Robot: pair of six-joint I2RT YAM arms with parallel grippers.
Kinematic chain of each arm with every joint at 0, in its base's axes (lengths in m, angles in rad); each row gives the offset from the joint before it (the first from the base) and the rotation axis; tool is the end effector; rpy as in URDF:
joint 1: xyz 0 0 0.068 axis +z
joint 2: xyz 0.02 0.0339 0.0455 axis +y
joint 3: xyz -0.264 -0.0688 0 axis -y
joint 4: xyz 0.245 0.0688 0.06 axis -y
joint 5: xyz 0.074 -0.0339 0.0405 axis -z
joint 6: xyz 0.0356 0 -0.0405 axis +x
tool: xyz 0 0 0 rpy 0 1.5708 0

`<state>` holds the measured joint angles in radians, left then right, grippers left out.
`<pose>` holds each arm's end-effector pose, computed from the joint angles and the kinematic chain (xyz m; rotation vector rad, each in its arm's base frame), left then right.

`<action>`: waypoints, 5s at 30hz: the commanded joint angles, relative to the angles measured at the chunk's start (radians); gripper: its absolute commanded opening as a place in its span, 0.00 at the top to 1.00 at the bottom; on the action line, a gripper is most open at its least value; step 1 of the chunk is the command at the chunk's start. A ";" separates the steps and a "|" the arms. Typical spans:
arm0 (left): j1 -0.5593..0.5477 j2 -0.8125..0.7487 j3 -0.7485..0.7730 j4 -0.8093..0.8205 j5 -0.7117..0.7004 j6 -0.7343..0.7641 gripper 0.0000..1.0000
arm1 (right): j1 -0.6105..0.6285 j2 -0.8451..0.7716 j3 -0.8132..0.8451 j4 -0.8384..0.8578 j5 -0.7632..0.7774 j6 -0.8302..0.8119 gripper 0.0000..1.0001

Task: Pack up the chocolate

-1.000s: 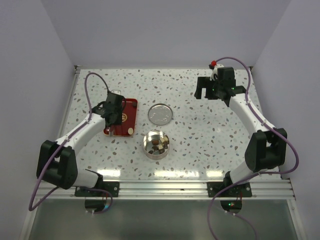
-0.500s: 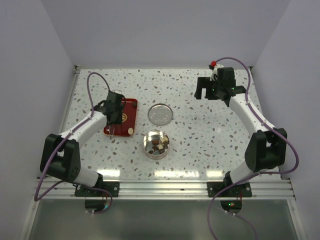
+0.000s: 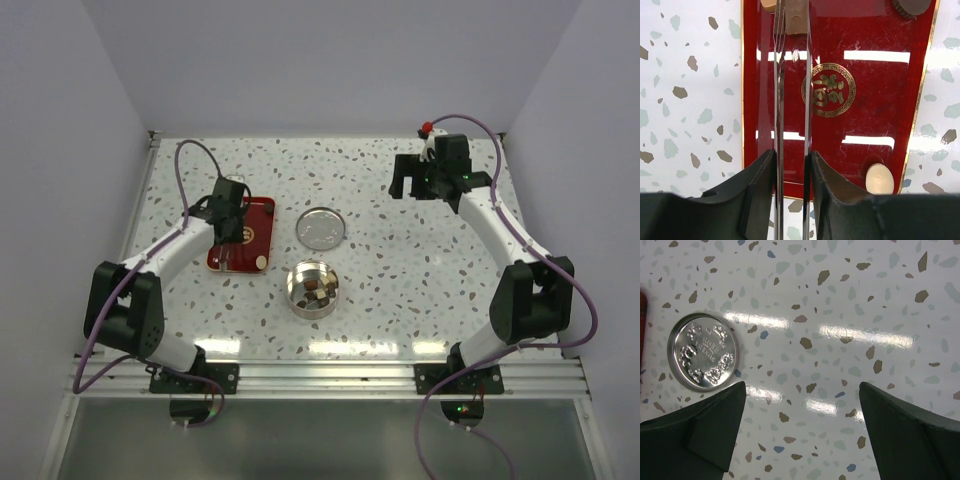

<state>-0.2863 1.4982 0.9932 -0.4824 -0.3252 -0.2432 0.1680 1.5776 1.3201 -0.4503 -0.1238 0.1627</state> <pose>0.2945 -0.0748 0.2209 -0.0690 2.4929 0.1987 0.3513 0.0640 0.3020 -0.0714 2.2906 0.3137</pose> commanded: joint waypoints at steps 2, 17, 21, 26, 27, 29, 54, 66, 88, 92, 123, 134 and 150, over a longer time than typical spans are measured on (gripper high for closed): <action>0.012 -0.007 0.045 0.042 0.014 0.024 0.65 | -0.002 0.001 0.033 -0.010 -0.008 -0.017 0.01; 0.006 -0.220 0.044 -0.082 0.270 0.090 0.69 | -0.002 0.007 0.047 -0.010 -0.010 -0.012 0.01; -0.031 -0.289 0.038 -0.136 0.344 0.081 0.69 | -0.002 0.013 0.057 -0.011 -0.014 -0.008 0.01; -0.158 -0.365 0.029 -0.205 0.373 0.025 0.69 | -0.002 0.012 0.057 -0.014 -0.010 -0.005 0.01; -0.204 -0.389 0.021 -0.220 0.379 -0.002 0.69 | -0.004 0.010 0.057 -0.014 -0.010 -0.005 0.01; -0.234 -0.412 0.012 -0.232 0.400 -0.027 0.69 | -0.002 0.007 0.057 -0.014 -0.011 -0.003 0.01; -0.493 -0.500 -0.045 -0.374 0.459 -0.134 0.59 | -0.002 -0.001 0.031 -0.019 -0.008 0.006 0.01; -0.510 -0.497 -0.001 -0.389 0.414 -0.137 0.59 | -0.002 0.004 0.033 -0.021 -0.005 0.003 0.01; -0.326 -0.322 0.142 -0.054 0.275 -0.080 0.61 | -0.002 -0.034 0.024 -0.013 -0.031 0.008 0.01; -0.237 -0.218 0.166 0.014 0.179 -0.085 0.61 | -0.002 -0.025 0.022 -0.001 -0.043 0.009 0.01; 0.325 -0.013 -0.079 0.467 0.044 0.223 0.61 | -0.002 0.035 0.031 0.036 -0.077 -0.011 0.01; 0.351 0.148 -0.082 0.459 0.009 0.237 0.61 | -0.002 0.039 0.028 0.022 -0.060 -0.014 0.01; 0.394 0.309 -0.012 0.530 -0.048 0.288 0.56 | -0.002 0.042 0.044 -0.022 -0.005 -0.026 0.01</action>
<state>0.0921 1.7725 0.9340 -0.0067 -0.3504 0.0216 0.1680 1.6543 1.3376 -0.4557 -0.1551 0.1547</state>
